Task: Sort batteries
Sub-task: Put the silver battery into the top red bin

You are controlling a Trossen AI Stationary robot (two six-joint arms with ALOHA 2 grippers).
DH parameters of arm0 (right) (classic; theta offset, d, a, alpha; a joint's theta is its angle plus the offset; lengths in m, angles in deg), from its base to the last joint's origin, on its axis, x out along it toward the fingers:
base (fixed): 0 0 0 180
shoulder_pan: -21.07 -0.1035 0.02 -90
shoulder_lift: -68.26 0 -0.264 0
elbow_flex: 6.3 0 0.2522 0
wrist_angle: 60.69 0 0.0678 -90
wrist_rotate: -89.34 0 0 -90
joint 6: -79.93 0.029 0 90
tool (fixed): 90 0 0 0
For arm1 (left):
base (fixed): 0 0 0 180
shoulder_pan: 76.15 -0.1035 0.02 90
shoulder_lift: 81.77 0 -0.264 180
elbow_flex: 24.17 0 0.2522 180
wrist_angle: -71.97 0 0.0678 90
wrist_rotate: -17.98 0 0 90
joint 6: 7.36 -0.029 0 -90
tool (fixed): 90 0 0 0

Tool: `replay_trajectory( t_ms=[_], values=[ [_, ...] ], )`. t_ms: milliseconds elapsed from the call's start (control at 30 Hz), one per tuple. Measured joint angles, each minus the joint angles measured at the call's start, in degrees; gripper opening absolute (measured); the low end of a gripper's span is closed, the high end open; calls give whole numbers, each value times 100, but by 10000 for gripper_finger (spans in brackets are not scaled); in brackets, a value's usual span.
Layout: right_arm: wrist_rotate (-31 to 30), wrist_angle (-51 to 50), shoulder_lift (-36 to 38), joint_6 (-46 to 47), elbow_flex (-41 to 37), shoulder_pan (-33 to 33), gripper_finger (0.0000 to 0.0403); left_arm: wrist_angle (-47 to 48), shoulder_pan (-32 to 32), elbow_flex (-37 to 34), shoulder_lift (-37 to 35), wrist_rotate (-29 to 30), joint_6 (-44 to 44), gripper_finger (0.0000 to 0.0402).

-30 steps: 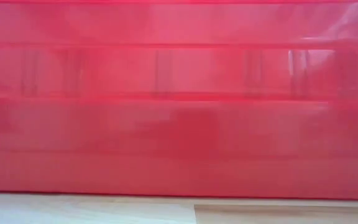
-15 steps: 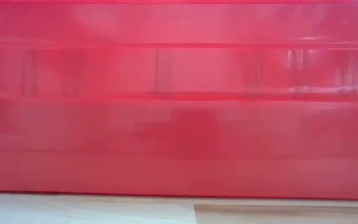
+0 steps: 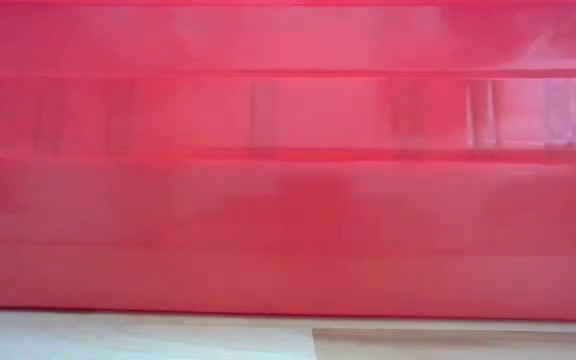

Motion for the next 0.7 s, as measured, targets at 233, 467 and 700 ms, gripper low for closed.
replay_trajectory(
  t_ms=[233,467,700],
  values=[
    [38,-742,-964,-418,1035,0,0,-478,-218,0,430,-12,-1294,218],
    [38,-1314,-1289,-446,1459,0,0,-499,-223,2,792,-25,-1717,217],
    [38,-1321,-1277,-424,1478,0,0,-562,-217,-75,1215,-71,-1979,161]
  ],
)
